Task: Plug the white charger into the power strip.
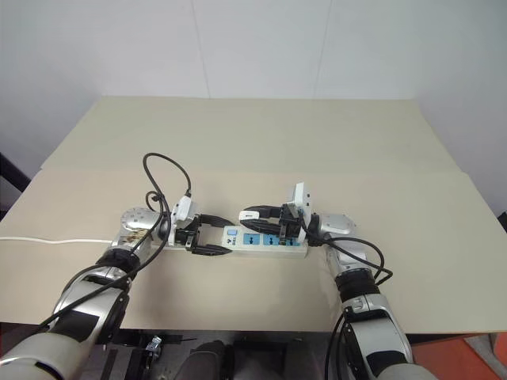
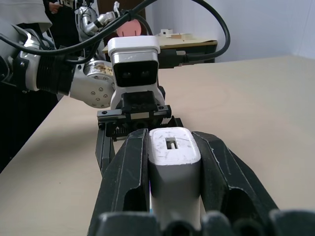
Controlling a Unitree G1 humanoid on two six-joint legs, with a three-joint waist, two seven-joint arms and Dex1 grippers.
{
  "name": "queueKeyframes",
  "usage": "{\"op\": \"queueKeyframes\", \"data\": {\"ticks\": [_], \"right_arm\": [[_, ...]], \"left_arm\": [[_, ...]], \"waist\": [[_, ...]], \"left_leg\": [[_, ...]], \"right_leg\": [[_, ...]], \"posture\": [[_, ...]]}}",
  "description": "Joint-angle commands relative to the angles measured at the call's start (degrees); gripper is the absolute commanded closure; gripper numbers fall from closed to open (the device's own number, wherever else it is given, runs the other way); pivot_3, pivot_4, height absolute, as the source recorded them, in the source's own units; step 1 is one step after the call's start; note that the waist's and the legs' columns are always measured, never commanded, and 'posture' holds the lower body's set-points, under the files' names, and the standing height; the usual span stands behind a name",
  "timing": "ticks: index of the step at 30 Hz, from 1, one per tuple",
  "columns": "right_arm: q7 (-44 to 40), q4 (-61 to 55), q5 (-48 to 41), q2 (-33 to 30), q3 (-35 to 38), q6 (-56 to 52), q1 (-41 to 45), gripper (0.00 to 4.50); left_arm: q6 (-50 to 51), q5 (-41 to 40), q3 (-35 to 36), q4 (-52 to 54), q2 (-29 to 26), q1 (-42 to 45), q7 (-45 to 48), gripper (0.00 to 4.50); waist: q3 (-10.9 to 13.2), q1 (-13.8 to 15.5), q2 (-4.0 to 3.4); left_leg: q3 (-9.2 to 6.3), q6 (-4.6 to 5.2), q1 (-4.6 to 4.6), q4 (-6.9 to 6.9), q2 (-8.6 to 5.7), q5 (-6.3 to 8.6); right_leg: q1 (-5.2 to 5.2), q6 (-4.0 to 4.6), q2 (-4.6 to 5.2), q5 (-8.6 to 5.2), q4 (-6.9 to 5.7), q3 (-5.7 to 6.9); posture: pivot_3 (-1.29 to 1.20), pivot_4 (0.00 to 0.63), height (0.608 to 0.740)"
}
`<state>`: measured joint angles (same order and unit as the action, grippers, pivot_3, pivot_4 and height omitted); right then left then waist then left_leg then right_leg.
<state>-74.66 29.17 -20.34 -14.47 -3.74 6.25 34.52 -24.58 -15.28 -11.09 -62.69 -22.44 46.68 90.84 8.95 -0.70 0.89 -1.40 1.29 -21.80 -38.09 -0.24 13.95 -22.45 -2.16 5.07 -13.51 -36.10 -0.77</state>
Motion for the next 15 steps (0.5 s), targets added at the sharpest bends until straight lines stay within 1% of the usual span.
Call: {"op": "queueKeyframes", "data": {"ticks": [1, 6, 12, 15], "right_arm": [[-0.6, 1.0, 0.6, -0.1, -0.1, 1.5, 0.7, 3.38], [-1.6, 2.1, 1.1, -0.5, -0.8, 1.3, 1.6, 3.38], [-2.3, -0.5, 0.8, -0.2, -1.5, -0.4, 0.4, 3.38], [-1.8, 0.1, 0.9, 0.0, -1.4, 0.0, 0.5, 3.38]], "left_arm": [[0.7, 1.5, -2.9, -0.9, 0.6, -0.4, 1.7, 1.30], [0.6, 1.5, -3.0, -1.1, 0.8, -0.2, 1.7, 1.30], [0.2, 1.8, -2.7, -1.5, 1.0, -0.1, 1.7, 1.30], [0.0, 1.8, -2.7, -1.6, 1.0, -0.2, 1.7, 1.30]], "waist": [[0.0, 0.0, 0.00], [0.0, 0.0, 0.00], [0.0, 0.0, 0.00], [0.0, 0.0, 0.00]], "left_leg": [[0.00, 0.00, 0.01, 0.00, 0.00, 0.00], [0.00, 0.00, 0.05, 0.00, 0.00, 0.00], [-0.01, 0.00, 0.05, 0.00, 0.00, 0.00], [-0.02, 0.00, 0.05, 0.00, 0.00, 0.00]], "right_leg": [[0.01, 0.00, 0.00, 0.00, 0.00, 0.00], [0.05, 0.00, 0.00, 0.00, 0.00, 0.00], [0.06, 0.00, 0.00, 0.00, 0.01, 0.01], [0.07, 0.00, 0.00, 0.00, 0.01, 0.01]], "posture": [[0.00, 0.150, 0.740], [0.00, 0.150, 0.740], [0.00, 0.150, 0.740], [0.00, 0.150, 0.740]]}}
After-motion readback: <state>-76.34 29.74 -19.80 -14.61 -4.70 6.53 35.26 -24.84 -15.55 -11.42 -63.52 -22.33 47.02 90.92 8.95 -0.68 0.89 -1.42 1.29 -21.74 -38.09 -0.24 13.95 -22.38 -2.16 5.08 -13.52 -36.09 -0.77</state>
